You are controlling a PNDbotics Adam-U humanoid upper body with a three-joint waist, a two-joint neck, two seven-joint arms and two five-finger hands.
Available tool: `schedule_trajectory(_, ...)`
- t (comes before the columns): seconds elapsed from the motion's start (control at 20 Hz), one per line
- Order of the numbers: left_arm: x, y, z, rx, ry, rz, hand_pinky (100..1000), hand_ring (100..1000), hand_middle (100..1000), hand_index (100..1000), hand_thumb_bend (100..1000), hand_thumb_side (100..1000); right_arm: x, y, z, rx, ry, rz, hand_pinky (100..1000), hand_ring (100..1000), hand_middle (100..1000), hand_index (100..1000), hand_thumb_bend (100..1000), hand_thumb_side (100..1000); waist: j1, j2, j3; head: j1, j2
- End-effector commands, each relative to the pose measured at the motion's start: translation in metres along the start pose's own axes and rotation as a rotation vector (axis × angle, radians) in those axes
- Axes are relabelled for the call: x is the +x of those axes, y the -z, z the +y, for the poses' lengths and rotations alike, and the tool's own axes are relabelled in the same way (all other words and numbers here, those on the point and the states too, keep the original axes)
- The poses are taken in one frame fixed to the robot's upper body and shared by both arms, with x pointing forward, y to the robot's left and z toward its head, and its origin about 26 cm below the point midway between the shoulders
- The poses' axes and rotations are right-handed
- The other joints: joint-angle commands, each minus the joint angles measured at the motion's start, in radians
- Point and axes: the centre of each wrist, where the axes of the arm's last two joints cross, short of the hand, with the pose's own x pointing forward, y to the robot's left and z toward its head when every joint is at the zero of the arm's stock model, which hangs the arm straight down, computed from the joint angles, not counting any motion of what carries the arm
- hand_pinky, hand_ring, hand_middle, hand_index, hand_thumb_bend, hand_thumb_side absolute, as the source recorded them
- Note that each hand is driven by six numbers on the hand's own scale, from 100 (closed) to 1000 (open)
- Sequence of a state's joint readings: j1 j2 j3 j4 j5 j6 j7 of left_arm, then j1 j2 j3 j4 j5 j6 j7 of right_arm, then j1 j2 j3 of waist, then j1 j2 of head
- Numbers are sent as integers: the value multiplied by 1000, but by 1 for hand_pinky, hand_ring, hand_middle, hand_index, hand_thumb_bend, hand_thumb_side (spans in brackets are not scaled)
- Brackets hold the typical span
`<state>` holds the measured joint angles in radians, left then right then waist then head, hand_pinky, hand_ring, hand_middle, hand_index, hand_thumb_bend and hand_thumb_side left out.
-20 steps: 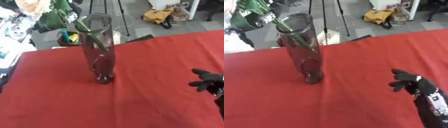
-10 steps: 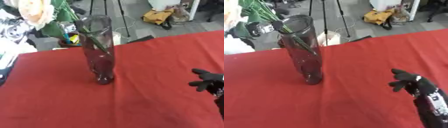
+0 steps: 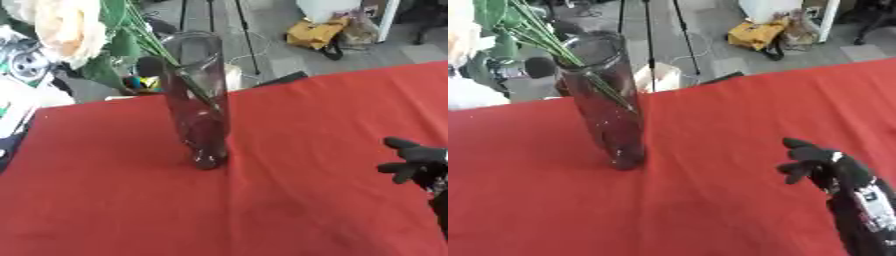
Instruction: Arrange flowers into the vase.
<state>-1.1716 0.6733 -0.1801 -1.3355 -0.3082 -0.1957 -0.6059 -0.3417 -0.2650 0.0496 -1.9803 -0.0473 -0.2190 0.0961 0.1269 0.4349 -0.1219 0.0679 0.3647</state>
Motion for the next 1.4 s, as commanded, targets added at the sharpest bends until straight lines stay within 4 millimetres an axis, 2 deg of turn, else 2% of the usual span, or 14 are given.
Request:
schedule_trajectory(0.05,1,-14,20,52,61,19,932,924,951,1000,823,1000,6,2,-1,0,1,-21,705,887,459,727,100,1000,-4,-32,4,-2,-5)
schedule_trajectory(0.65,-6,-34,16,70,129,89,927,921,949,1000,689,1000,5,1,-1,-7,1,-19,705,887,459,728,100,1000,-9,-37,21,-13,7)
schedule_trajectory(0.95,-6,-60,8,51,140,138,913,911,937,1000,550,1000,6,3,-3,-28,-6,-29,705,886,462,729,100,1000,-20,-43,39,-20,34)
schedule_trajectory(1.4,13,-97,-16,7,95,177,885,894,920,1000,441,1000,7,6,-5,-68,-11,-49,704,881,467,731,100,1000,-45,-61,80,-28,67)
